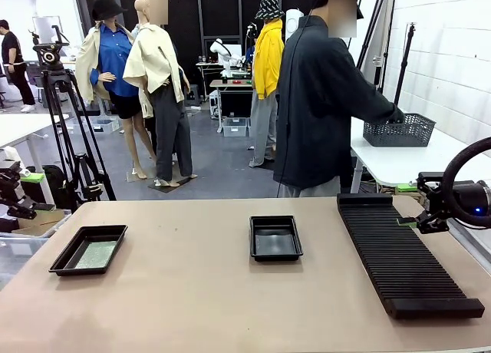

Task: Inspect and transfer BCBs to ESD trays.
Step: Pick up the Blank PCB from the PCB Rack and place it in the right ESD tray.

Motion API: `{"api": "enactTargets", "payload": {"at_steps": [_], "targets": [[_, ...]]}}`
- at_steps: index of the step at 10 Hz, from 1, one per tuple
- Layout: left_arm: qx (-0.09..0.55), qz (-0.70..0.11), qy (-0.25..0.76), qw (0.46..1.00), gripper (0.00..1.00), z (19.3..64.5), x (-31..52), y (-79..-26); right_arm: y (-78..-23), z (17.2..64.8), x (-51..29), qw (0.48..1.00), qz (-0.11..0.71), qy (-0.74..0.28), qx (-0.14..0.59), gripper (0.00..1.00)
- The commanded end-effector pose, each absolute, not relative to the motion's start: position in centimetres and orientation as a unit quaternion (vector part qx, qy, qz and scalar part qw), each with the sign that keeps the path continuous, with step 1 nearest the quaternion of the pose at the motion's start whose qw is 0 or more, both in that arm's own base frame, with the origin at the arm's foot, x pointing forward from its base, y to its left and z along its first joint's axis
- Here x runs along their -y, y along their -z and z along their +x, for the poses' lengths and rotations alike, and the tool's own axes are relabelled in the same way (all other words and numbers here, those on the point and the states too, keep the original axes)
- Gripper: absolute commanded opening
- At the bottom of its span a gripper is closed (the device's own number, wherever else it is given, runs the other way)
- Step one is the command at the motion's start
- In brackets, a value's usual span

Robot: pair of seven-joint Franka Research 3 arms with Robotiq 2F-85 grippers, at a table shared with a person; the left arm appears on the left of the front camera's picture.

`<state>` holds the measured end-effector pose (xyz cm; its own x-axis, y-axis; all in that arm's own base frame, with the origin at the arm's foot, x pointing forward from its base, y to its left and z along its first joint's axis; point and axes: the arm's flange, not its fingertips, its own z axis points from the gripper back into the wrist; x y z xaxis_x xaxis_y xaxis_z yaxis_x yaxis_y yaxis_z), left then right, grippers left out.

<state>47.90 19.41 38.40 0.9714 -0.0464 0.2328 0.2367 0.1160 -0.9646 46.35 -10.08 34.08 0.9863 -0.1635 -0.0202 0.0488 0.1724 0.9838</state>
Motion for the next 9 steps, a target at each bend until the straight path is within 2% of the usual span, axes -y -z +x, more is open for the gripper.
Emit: {"api": "enactTargets", "payload": {"at_steps": [1, 9], "targets": [[0.046, -0.654, 0.126, 0.744, 1.0, 48.4, -20.4, -38.1, -34.1, 46.0, 9.9, 0.765, 0.639, 0.071, 0.046, 1.0], [-0.012, -0.628, 0.186, 0.755, 1.0, 48.4, -19.0, -38.3, -34.1, 46.0, 9.9, 0.765, 0.639, 0.071, 0.046, 1.0]]}}
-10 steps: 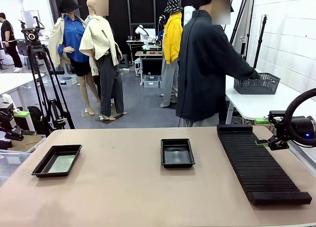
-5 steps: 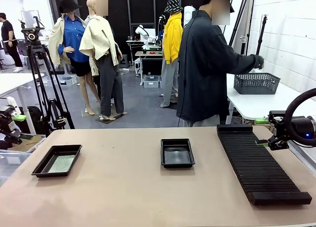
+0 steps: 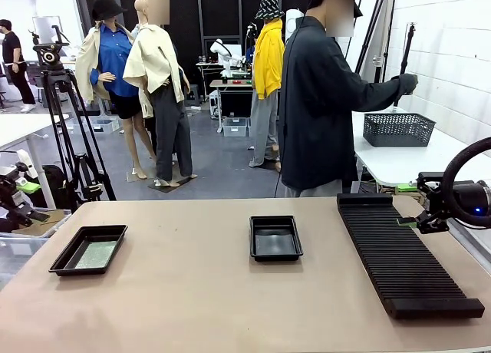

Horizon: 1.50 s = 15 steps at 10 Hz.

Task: Inspect and transfer BCBs to ESD trays.
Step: Pick up the Blank PCB from the PCB Rack and place it in the right ESD tray.

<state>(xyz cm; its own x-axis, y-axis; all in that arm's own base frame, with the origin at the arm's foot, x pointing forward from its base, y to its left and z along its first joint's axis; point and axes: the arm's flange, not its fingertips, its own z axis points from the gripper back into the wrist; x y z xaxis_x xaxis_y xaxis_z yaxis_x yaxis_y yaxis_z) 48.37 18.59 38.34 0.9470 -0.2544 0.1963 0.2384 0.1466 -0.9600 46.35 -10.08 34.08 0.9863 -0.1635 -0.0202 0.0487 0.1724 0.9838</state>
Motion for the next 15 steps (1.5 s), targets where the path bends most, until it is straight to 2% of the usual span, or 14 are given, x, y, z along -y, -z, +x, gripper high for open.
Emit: {"api": "enactTargets", "payload": {"at_steps": [1, 7, 9, 15], "targets": [[-0.012, -0.629, 0.186, 0.755, 1.0, 48.5, -19.0, -38.2, -34.1, 46.0, 9.9, 0.765, 0.639, 0.071, 0.046, 1.0], [0.033, -0.627, 0.078, 0.774, 1.0, 46.2, -18.9, -38.2, -34.1, 46.0, 9.9, 0.765, 0.639, 0.071, 0.046, 1.0], [0.07, -0.62, 0.02, 0.781, 1.0, 44.4, -19.4, -38.3, -34.1, 46.0, 9.9, 0.765, 0.639, 0.071, 0.046, 1.0], [0.098, -0.629, -0.068, 0.768, 1.0, 43.1, -19.9, -37.6, -34.1, 46.0, 9.9, 0.765, 0.639, 0.071, 0.046, 1.0]]}}
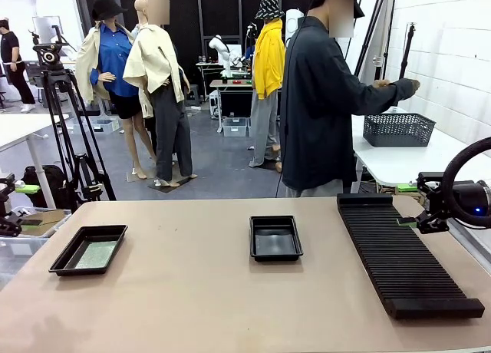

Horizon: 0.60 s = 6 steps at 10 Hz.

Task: Inspect and transfer BCBs to ESD trays.
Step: Pick up the Blank PCB from the PCB Rack and place it in the right ESD tray.

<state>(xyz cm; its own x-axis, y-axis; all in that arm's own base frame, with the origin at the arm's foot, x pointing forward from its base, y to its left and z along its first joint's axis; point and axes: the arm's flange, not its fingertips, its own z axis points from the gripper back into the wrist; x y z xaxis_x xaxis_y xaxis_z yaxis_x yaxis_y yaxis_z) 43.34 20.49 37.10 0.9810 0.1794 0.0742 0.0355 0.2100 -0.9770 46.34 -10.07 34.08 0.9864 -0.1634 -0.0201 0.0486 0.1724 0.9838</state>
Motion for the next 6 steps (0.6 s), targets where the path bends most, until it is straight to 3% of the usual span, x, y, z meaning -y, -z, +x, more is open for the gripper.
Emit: {"api": "enactTargets", "payload": {"at_steps": [1, 6], "targets": [[0.098, -0.631, -0.069, 0.766, 1.0, 43.09, -19.81, -37.62, -34.13, 46.01, 9.86, 0.765, 0.639, 0.071, 0.046, 1.0], [0.088, -0.628, -0.052, 0.772, 1.0, 43.32, -20.46, -36.98, -34.13, 46.01, 9.86, 0.765, 0.639, 0.071, 0.046, 1.0]]}}
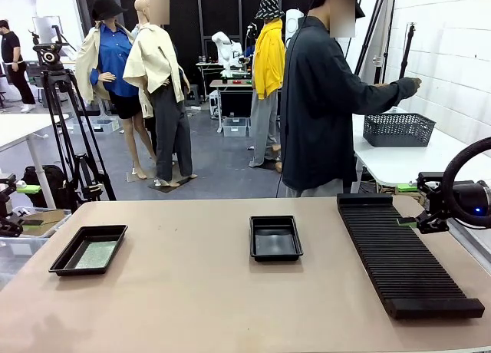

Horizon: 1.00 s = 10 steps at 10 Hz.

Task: Inspect and transfer BCBs to ESD trays.
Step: Pick up the Blank PCB from the PCB Rack and place it in the right ESD tray.

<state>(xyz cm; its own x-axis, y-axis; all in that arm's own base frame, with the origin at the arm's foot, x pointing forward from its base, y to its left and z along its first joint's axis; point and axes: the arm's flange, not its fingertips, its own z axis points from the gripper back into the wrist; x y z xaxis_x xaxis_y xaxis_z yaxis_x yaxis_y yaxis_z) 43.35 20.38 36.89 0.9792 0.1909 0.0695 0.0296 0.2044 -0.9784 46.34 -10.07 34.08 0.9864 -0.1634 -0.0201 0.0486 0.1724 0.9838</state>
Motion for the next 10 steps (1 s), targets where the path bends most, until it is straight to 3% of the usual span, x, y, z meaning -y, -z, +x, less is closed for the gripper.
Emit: {"api": "enactTargets", "payload": {"at_steps": [1, 10], "targets": [[0.088, -0.628, -0.052, 0.772, 1.0, 43.32, -20.46, -36.98, -34.13, 46.01, 9.86, 0.765, 0.639, 0.071, 0.046, 1.0], [0.088, -0.628, -0.052, 0.772, 1.0, 43.32, -20.46, -36.98, -34.13, 46.01, 9.86, 0.765, 0.639, 0.071, 0.046, 1.0]]}}
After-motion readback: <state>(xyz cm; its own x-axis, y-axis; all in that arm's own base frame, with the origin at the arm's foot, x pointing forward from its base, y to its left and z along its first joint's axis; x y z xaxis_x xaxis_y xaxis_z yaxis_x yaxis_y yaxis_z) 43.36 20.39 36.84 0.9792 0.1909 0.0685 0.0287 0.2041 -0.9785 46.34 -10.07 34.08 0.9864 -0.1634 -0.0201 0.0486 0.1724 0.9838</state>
